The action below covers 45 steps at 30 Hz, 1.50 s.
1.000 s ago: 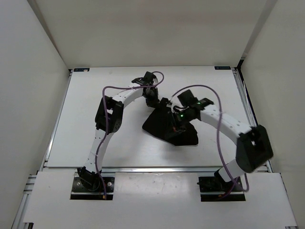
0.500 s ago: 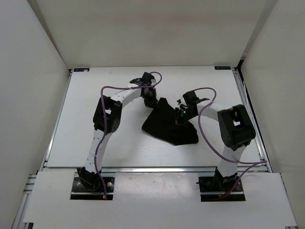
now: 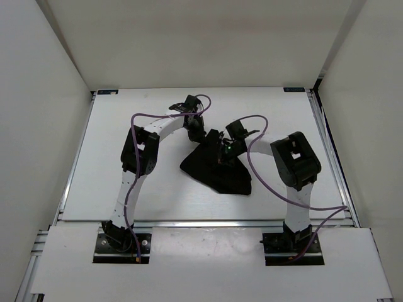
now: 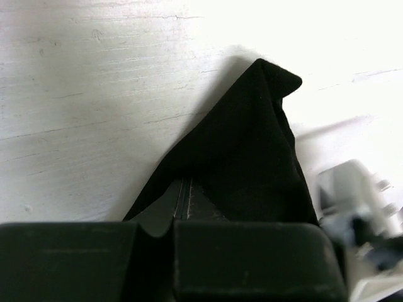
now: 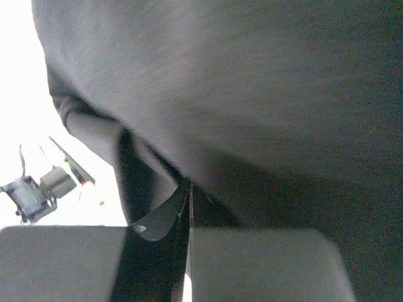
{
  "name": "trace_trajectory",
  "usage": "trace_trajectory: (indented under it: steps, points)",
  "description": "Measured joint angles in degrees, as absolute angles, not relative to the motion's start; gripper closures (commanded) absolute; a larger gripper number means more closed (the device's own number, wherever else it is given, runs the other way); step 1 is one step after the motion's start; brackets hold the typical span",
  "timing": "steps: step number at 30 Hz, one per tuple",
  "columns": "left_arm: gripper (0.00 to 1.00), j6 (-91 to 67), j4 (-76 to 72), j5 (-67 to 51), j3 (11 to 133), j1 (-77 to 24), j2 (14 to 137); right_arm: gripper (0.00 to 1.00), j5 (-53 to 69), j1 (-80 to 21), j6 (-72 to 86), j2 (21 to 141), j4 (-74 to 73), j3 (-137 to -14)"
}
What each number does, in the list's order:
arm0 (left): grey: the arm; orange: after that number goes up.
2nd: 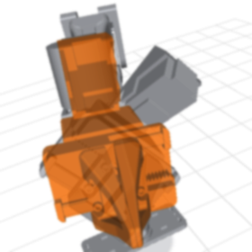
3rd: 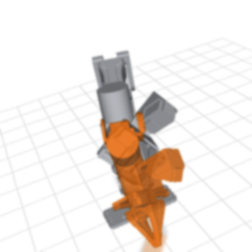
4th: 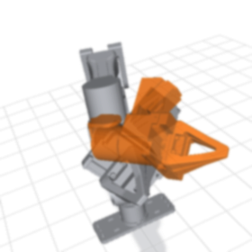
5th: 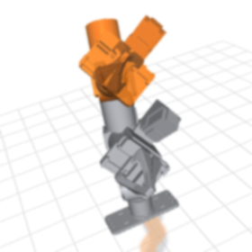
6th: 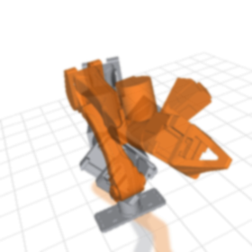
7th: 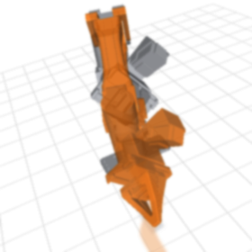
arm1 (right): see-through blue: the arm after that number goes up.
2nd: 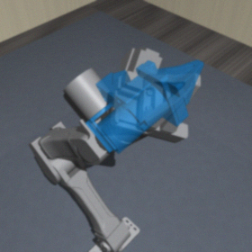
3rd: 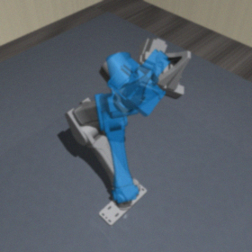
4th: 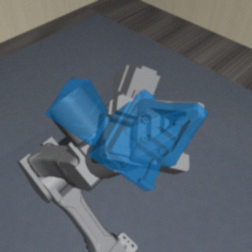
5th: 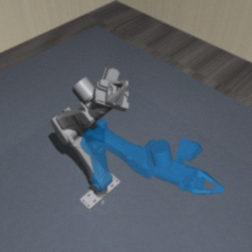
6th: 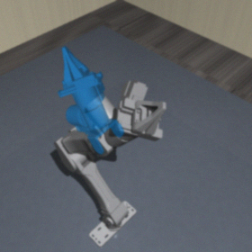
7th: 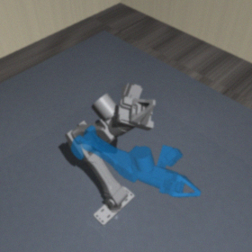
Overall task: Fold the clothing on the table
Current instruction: Flatten the skirt out
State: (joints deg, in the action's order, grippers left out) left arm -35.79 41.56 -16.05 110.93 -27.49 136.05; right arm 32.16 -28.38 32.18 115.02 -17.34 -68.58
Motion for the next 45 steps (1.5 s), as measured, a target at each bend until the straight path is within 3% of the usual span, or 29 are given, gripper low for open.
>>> trace_trajectory:
  steps: [7, 17, 19, 20, 21, 22, 25, 27, 35, 45]
  points:
    - [1.0, -35.9, 41.5, -16.1, 110.9, -27.4, 136.0, 1.0, 38.3, -34.3, 29.5, 111.4, -20.9, -67.0]
    - [1.0, -35.8, 44.1, -15.3, 115.8, -25.6, 138.2, 1.0, 41.4, -38.9, 20.4, 91.7, -35.5, -67.6]
    - [1.0, -35.4, 44.8, -14.7, 116.0, -25.5, 138.1, 0.94, 40.4, -35.9, 21.1, 87.1, -35.1, -64.4]
    - [0.93, -35.1, 45.0, -14.4, 115.9, -25.4, 138.0, 0.91, 40.2, -33.4, 21.7, 85.1, -34.9, -62.4]
    - [0.8, -34.8, 44.9, -14.2, 115.3, -25.3, 137.5, 0.84, 39.7, -30.3, 22.3, 83.4, -34.8, -60.2]
    - [0.66, -34.4, 44.4, -14.0, 113.7, -25.1, 136.4, 0.8, 38.9, -26.8, 23.0, 82.3, -34.6, -58.1]
    - [0.47, -33.9, 42.9, -13.8, 103.6, -24.2, 128.2, 0.72, 34.3, -17.4, 24.2, 80.9, -35.3, -53.3]
    - [0.44, -34.5, 40.5, -14.1, 94.7, -23.2, 119.4, 0.69, 31.2, -13.1, 24.3, 80.1, -36.0, -51.0]
    - [0.43, -36.0, 30.8, -16.2, 70.5, -16.3, 86.7, 0.63, 22.7, -9.1, 20.6, 81.5, -36.6, -48.4]
    - [0.42, -39.9, 26.2, -19.2, 43.2, -16.5, 81.1, 0.63, 19.6, -7.6, 17.6, 89.1, -32.8, -47.0]
